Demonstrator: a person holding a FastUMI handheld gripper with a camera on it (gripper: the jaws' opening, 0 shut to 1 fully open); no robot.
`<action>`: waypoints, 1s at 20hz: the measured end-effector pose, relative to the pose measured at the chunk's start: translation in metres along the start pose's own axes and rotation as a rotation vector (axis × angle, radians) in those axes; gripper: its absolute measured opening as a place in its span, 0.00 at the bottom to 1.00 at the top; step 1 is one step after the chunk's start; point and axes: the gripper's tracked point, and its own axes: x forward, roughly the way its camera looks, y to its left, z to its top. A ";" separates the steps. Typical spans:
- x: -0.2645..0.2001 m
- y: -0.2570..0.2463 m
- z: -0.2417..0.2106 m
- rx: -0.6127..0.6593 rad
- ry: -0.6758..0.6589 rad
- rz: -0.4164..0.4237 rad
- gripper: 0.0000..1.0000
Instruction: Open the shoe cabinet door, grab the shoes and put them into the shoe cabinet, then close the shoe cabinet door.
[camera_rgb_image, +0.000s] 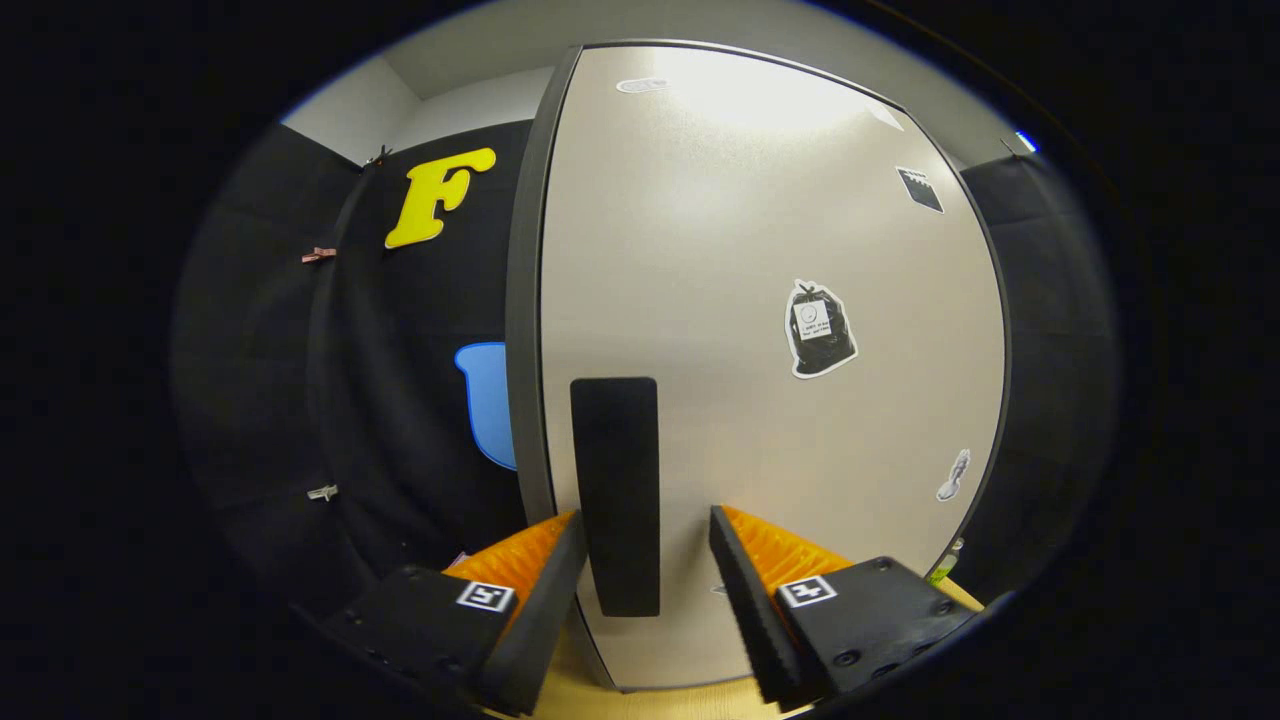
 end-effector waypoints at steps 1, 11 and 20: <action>0.003 0.002 0.000 0.002 -0.006 0.003 0.70; -0.001 0.010 -0.001 -0.042 0.005 0.034 0.24; -0.042 0.008 0.006 -0.003 0.012 0.092 0.24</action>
